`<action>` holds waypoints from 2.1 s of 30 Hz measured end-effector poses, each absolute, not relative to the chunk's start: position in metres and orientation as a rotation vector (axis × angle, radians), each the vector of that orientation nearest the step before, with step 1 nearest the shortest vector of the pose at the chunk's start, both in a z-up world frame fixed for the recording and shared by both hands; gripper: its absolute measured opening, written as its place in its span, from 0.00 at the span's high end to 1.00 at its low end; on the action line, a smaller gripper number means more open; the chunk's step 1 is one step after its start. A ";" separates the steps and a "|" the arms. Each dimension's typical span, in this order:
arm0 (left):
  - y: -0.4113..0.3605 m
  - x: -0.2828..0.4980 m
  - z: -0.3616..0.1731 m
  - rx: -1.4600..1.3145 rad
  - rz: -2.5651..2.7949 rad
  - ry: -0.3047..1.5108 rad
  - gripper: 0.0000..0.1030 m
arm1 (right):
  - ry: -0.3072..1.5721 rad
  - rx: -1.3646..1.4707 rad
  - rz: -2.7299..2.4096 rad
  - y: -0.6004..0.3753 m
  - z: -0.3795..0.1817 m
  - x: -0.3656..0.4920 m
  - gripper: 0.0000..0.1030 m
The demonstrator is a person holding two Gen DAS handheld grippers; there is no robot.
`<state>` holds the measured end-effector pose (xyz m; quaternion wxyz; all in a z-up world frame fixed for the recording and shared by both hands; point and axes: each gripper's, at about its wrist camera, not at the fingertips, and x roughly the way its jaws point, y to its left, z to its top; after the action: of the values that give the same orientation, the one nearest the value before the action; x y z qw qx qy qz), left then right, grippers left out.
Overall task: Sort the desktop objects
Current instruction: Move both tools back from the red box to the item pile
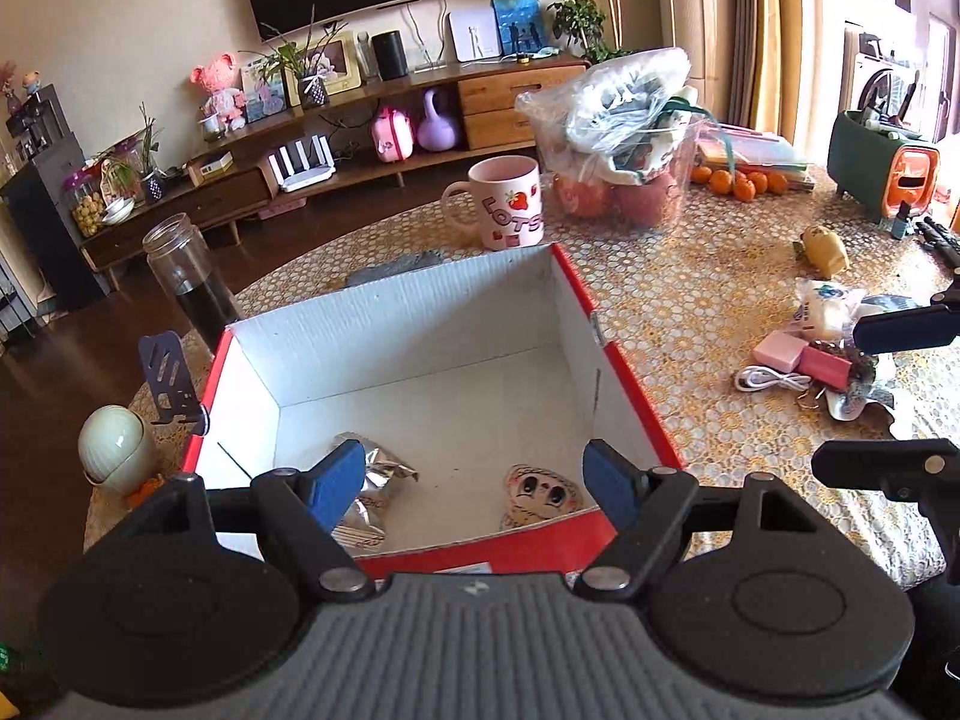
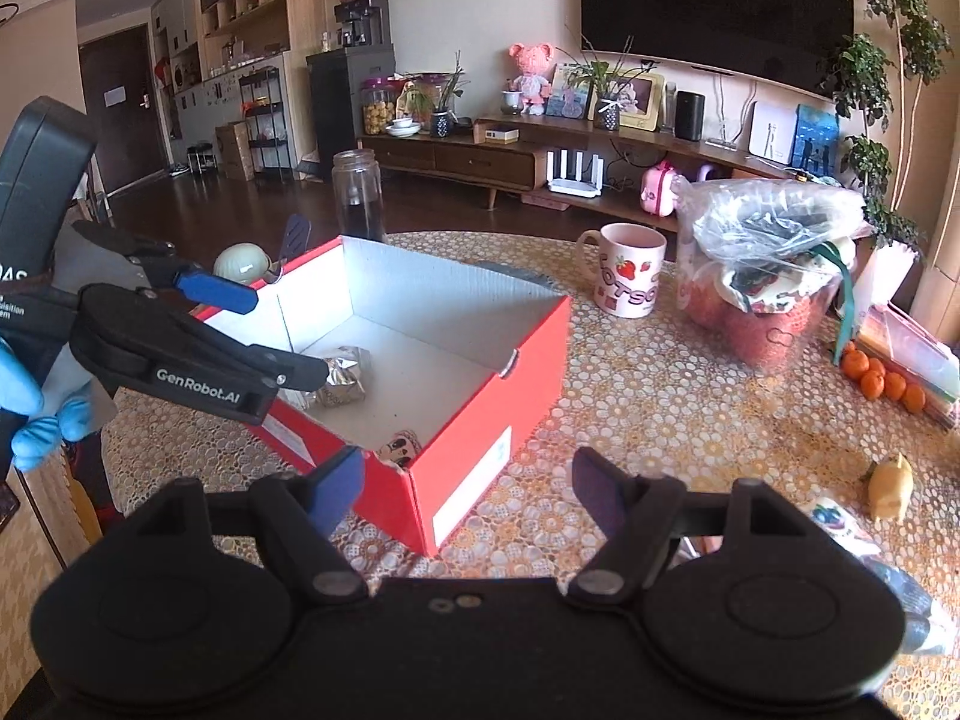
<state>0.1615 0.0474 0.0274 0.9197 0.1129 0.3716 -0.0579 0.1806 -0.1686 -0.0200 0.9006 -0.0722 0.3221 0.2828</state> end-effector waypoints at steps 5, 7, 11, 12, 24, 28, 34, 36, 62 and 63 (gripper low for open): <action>0.013 0.145 0.029 0.235 -0.166 0.728 0.23 | 0.654 -0.141 0.528 -0.203 -0.022 0.169 0.26; -0.002 0.139 0.029 0.248 -0.183 0.706 0.23 | 0.651 -0.130 0.503 -0.218 -0.024 0.165 0.26; -0.030 0.133 0.025 0.256 -0.224 0.680 0.23 | 0.643 -0.113 0.446 -0.249 -0.031 0.158 0.26; -0.037 0.132 0.023 0.261 -0.232 0.675 0.23 | 0.642 -0.106 0.434 -0.256 -0.032 0.157 0.26; -0.106 0.138 -0.016 0.329 -0.306 0.649 0.23 | 0.642 -0.051 0.297 -0.335 -0.050 0.153 0.26; -0.119 0.145 -0.027 0.334 -0.321 0.656 0.23 | 0.650 -0.048 0.257 -0.358 -0.056 0.157 0.26; -0.137 0.157 -0.041 0.346 -0.332 0.660 0.23 | 0.662 -0.052 0.198 -0.387 -0.067 0.173 0.26; -0.142 0.162 -0.045 0.348 -0.346 0.658 0.23 | 0.668 -0.054 0.187 -0.395 -0.072 0.182 0.26; -0.155 0.239 -0.102 0.386 -0.348 0.701 0.23 | 0.749 -0.216 0.244 -0.410 -0.116 0.253 0.28; -0.155 0.242 -0.104 0.390 -0.356 0.706 0.23 | 0.747 -0.236 0.254 -0.408 -0.118 0.254 0.28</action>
<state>0.2416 -0.1554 -0.1039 0.9044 0.1886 0.3419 -0.1722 0.2540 -0.4079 -0.1177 0.9163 -0.1148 0.3632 0.1233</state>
